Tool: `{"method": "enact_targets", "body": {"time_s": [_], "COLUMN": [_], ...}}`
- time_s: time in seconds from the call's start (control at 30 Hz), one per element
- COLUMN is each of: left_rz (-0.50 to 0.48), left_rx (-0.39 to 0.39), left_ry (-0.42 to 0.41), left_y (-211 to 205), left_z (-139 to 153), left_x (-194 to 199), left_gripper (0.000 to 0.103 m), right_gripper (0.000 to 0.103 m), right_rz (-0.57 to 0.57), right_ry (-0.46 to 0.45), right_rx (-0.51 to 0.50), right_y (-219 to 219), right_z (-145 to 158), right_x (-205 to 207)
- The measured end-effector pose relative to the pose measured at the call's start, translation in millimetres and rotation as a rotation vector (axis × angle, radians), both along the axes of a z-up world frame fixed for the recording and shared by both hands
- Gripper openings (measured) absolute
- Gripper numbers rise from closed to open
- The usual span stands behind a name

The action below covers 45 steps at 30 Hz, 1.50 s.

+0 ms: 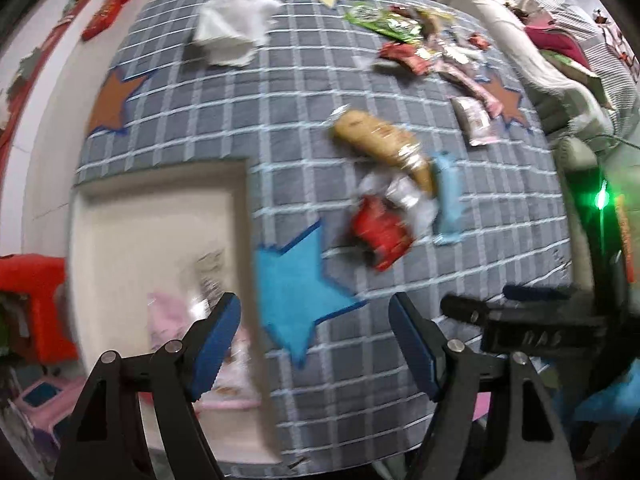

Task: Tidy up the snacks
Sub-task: 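Grasp the yellow cake roll with the left gripper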

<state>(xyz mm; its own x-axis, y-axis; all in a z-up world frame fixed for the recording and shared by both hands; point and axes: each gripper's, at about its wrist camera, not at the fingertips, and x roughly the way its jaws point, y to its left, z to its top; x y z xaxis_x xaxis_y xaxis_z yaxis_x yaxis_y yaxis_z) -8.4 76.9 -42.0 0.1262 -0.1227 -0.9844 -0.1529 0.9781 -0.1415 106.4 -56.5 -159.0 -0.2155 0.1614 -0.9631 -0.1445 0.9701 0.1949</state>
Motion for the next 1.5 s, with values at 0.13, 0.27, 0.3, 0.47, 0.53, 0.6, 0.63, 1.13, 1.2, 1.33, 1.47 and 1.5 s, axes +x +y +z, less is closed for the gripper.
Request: {"method": "enact_targets", "body": {"time_s": [0.13, 0.27, 0.3, 0.47, 0.53, 0.6, 0.63, 1.13, 1.2, 1.33, 1.47, 1.5], "left_rz": [0.014, 0.114, 0.151, 0.274, 0.292, 0.302, 0.308, 0.247, 0.202, 0.127, 0.079, 0.072], "left_rx": [-0.038, -0.132, -0.151, -0.179, -0.183, -0.188, -0.186, -0.084, -0.054, -0.029, -0.025, -0.031], "left_ry": [0.007, 0.054, 0.068, 0.125, 0.144, 0.170, 0.184, 0.123, 0.102, 0.058, 0.001, -0.009], "left_y": [-20, -22, -20, -15, -16, -18, -20, 5, 2, -10, -17, -17], "left_z": [-6, -26, -32, -61, -72, -83, -88, -91, -86, -74, -54, -49], "left_x": [42, 90, 100, 143, 152, 157, 158, 142, 134, 116, 89, 82], "left_gripper": [0.079, 0.079, 0.079, 0.079, 0.079, 0.079, 0.079, 0.040, 0.040, 0.040, 0.040, 0.040], "right_gripper": [0.103, 0.103, 0.103, 0.103, 0.103, 0.103, 0.103, 0.103, 0.103, 0.103, 0.103, 0.103], "right_rz": [-0.064, -0.088, -0.089, -0.110, -0.123, -0.134, -0.138, -0.122, -0.114, -0.097, -0.073, -0.063], "right_ry": [0.017, 0.032, 0.038, 0.053, 0.056, 0.060, 0.063, 0.065, 0.058, 0.034, 0.006, -0.003], "right_rx": [-0.019, -0.024, -0.022, -0.013, -0.009, -0.003, 0.000, -0.001, -0.004, -0.011, -0.030, -0.042], "right_y": [-37, -64, -72, -102, -111, -119, -122, -119, -108, -88, -63, -55], "right_z": [-3, -5, -6, -4, -2, -3, -4, -9, -11, -12, -15, -16], "right_x": [2, -4, -5, -12, -12, -13, -13, -5, -2, 19, 42, 49]}}
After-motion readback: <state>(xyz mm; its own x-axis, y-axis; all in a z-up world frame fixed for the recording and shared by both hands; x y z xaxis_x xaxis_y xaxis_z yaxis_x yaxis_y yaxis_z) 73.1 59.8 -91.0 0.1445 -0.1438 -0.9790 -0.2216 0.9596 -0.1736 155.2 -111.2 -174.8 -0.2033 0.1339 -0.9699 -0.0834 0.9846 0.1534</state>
